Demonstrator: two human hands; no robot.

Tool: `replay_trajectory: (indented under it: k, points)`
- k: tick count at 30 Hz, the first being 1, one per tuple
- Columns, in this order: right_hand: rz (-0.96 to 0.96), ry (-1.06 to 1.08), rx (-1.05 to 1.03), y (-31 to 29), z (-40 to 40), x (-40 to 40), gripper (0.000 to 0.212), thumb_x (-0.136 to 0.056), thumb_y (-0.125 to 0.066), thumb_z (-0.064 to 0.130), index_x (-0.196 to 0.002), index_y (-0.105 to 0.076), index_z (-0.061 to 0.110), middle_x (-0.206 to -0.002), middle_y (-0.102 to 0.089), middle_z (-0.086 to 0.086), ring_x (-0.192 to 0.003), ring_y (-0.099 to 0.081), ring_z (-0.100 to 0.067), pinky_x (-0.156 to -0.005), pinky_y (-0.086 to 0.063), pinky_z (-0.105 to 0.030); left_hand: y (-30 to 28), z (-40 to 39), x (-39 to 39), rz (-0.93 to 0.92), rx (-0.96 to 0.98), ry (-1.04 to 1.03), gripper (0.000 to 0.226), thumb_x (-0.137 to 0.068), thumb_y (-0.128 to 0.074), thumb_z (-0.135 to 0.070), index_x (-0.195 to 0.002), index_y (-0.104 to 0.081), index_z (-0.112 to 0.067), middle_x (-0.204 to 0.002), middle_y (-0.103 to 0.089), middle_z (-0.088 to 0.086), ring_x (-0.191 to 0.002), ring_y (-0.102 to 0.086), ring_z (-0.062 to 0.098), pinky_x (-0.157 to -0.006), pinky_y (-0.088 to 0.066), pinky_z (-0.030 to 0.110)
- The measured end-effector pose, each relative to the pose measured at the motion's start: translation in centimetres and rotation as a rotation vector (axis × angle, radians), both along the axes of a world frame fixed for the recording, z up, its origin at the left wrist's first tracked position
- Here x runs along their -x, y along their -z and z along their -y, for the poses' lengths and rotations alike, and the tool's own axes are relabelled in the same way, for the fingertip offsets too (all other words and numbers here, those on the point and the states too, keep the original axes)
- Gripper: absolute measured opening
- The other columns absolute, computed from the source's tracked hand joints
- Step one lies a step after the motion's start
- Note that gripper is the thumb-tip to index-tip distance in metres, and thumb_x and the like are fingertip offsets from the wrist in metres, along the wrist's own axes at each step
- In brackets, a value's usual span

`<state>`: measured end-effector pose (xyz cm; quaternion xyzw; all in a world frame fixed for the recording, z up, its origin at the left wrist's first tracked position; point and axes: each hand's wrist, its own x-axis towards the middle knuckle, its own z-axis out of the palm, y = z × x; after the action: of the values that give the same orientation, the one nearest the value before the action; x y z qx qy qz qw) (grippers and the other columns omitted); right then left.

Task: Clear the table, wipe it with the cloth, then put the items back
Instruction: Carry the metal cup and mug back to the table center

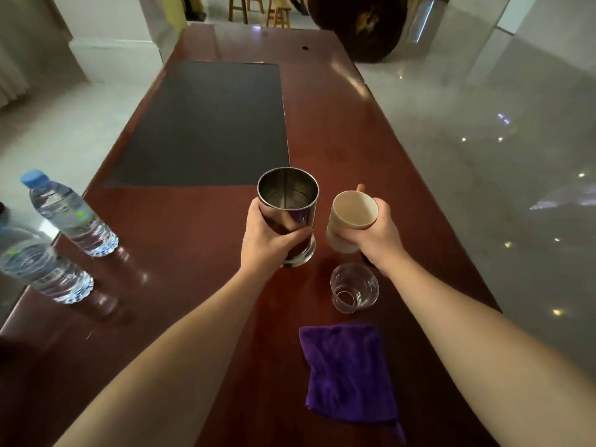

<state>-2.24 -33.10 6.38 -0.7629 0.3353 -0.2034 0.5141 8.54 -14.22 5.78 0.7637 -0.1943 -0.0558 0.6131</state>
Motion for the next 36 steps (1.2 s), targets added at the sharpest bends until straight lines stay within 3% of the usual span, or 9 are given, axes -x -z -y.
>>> replay_trajectory:
  k: [3,10,14,20,27,29,31,34,36]
  points:
    - [-0.016,0.000,-0.027,1.8,1.1,-0.2,0.088,-0.044,-0.091,0.053,-0.116,-0.041,0.047,-0.105,-0.060,0.022,-0.091,-0.058,0.010,-0.072,-0.044,-0.017,1.3,1.2,-0.5,-0.032,-0.003,0.015,0.079,-0.046,-0.090,-0.049,-0.102,-0.038,-0.067,-0.107,-0.052,-0.040,-0.103,-0.054,-0.013,-0.081,-0.044,0.015]
    - [-0.050,-0.034,-0.056,5.0,2.8,-0.2,0.096,-0.044,-0.091,0.051,-0.125,-0.039,0.041,-0.114,-0.059,0.015,-0.104,-0.057,-0.004,-0.088,-0.048,-0.030,3.6,2.7,-0.7,-0.046,-0.022,0.037,0.083,-0.048,-0.090,-0.049,-0.106,-0.035,-0.070,-0.110,-0.049,-0.045,-0.106,-0.049,-0.019,-0.078,-0.041,0.006]
    - [-0.044,-0.042,-0.058,5.9,3.2,-0.7,0.098,-0.043,-0.090,0.053,-0.125,-0.039,0.040,-0.114,-0.059,0.017,-0.105,-0.057,-0.003,-0.084,-0.047,-0.026,4.7,3.0,-1.0,-0.070,-0.038,0.029,0.082,-0.047,-0.090,-0.050,-0.107,-0.036,-0.067,-0.111,-0.051,-0.040,-0.107,-0.051,-0.015,-0.083,-0.040,0.013]
    - [-0.032,-0.033,-0.067,6.8,3.3,-1.1,0.098,-0.042,-0.089,0.056,-0.124,-0.039,0.042,-0.112,-0.058,0.019,-0.104,-0.057,-0.001,-0.079,-0.045,-0.022,5.6,3.2,-1.0,-0.075,-0.056,0.046,0.093,-0.048,-0.090,-0.050,-0.123,-0.035,-0.051,-0.119,-0.049,-0.034,-0.113,-0.047,-0.016,-0.087,-0.038,0.010]
    - [-0.045,-0.037,-0.068,6.9,3.3,-1.2,0.098,-0.040,-0.089,0.056,-0.122,-0.036,0.046,-0.111,-0.057,0.023,-0.099,-0.055,0.008,-0.076,-0.043,-0.018,5.7,3.1,-1.1,-0.098,-0.079,0.059,0.096,-0.048,-0.091,-0.049,-0.121,-0.031,-0.060,-0.120,-0.046,-0.037,-0.115,-0.045,-0.016,-0.090,-0.038,0.011]
    - [-0.076,-0.048,-0.067,6.8,3.3,-1.2,0.101,-0.040,-0.088,0.057,-0.124,-0.034,0.045,-0.112,-0.055,0.023,-0.101,-0.055,0.005,-0.076,-0.043,-0.018,5.6,3.0,-1.1,-0.108,-0.096,0.075,0.094,-0.046,-0.091,-0.051,-0.112,-0.028,-0.071,-0.116,-0.046,-0.044,-0.113,-0.045,-0.019,-0.087,-0.037,0.010]
    - [-0.129,-0.077,-0.058,6.3,3.4,-1.0,0.115,-0.041,-0.088,0.058,-0.137,-0.027,0.039,-0.124,-0.052,0.021,-0.111,-0.053,-0.003,-0.086,-0.044,-0.024,5.3,2.8,-1.2,-0.120,-0.117,0.095,0.095,-0.043,-0.091,-0.052,-0.112,-0.029,-0.071,-0.115,-0.048,-0.044,-0.112,-0.046,-0.018,-0.088,-0.039,0.013]
    - [-0.243,-0.115,-0.043,5.2,3.7,-0.6,0.136,-0.043,-0.085,0.054,-0.152,-0.006,0.032,-0.148,-0.037,0.005,-0.132,-0.038,-0.017,-0.104,-0.034,-0.034,4.3,2.3,-1.6,-0.123,-0.161,0.127,0.104,-0.045,-0.092,-0.050,-0.130,-0.033,-0.049,-0.128,-0.053,-0.025,-0.119,-0.050,-0.005,-0.099,-0.046,0.028]
    - [-0.292,-0.103,0.005,4.3,3.9,-0.2,0.124,-0.055,-0.079,0.039,-0.153,-0.003,0.030,-0.156,-0.027,0.000,-0.140,-0.030,-0.021,-0.105,-0.029,-0.034,3.3,1.7,-1.7,-0.120,-0.243,0.118,0.123,-0.050,-0.091,-0.052,-0.149,-0.022,-0.028,-0.151,-0.040,-0.006,-0.138,-0.039,0.011,-0.113,-0.036,0.038]
